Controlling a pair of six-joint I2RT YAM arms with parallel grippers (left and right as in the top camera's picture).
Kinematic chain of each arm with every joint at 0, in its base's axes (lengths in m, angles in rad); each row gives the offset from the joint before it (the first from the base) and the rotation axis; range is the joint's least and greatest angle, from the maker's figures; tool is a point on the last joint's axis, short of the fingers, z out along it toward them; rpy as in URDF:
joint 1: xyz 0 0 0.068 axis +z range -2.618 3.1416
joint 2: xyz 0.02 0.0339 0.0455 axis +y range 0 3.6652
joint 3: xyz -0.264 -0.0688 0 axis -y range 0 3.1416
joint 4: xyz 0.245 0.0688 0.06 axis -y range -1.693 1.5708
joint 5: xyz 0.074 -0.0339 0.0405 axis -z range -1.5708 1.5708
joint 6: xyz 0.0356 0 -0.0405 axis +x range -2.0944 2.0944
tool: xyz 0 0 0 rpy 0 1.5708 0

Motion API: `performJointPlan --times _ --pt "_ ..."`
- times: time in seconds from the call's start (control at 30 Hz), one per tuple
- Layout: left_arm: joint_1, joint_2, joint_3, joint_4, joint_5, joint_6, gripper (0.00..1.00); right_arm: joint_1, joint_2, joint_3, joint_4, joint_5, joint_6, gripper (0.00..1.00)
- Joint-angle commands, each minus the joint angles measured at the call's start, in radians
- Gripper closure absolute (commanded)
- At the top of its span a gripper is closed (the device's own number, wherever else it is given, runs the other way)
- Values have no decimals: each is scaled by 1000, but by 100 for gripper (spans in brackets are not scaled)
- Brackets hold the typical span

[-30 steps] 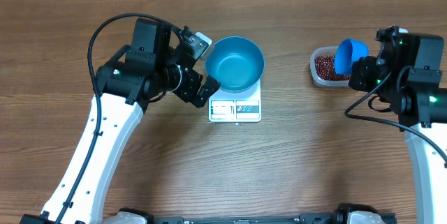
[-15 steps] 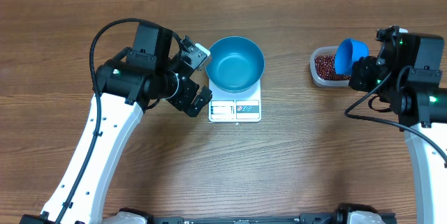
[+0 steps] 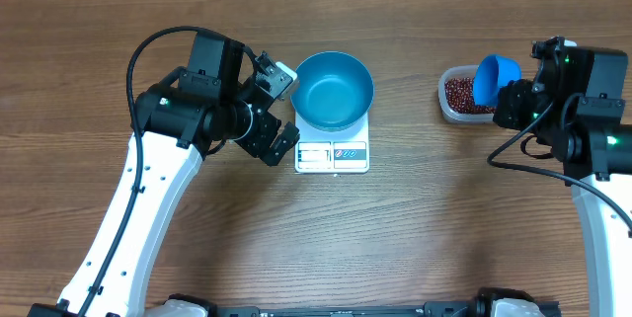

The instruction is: Scoop item into bowl and weigh 150g on scale

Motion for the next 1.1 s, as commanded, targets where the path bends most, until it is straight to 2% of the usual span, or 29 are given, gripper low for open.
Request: performJointPlan --times 0.0,0.3,0.43,0.6,0.83,1.07 --pt "-4 -3 10 -3 -7 14 1 -3 -3 34 8 2 -7 96" --pt "-4 -3 10 -14 -6 17 0 -3 -3 34 9 2 -7 96" --pt "-4 -4 10 -56 48 118 0 -3 -3 34 8 2 -7 96" --pt "-4 -13 10 -69 57 131 0 -3 -3 34 8 2 -7 96" --pt "-4 -137 -63 7 -44 38 0 -3 -3 34 4 2 -7 96" --pt "-2 -208 -215 118 -28 -20 0 -3 -2 34 5 2 -7 96"
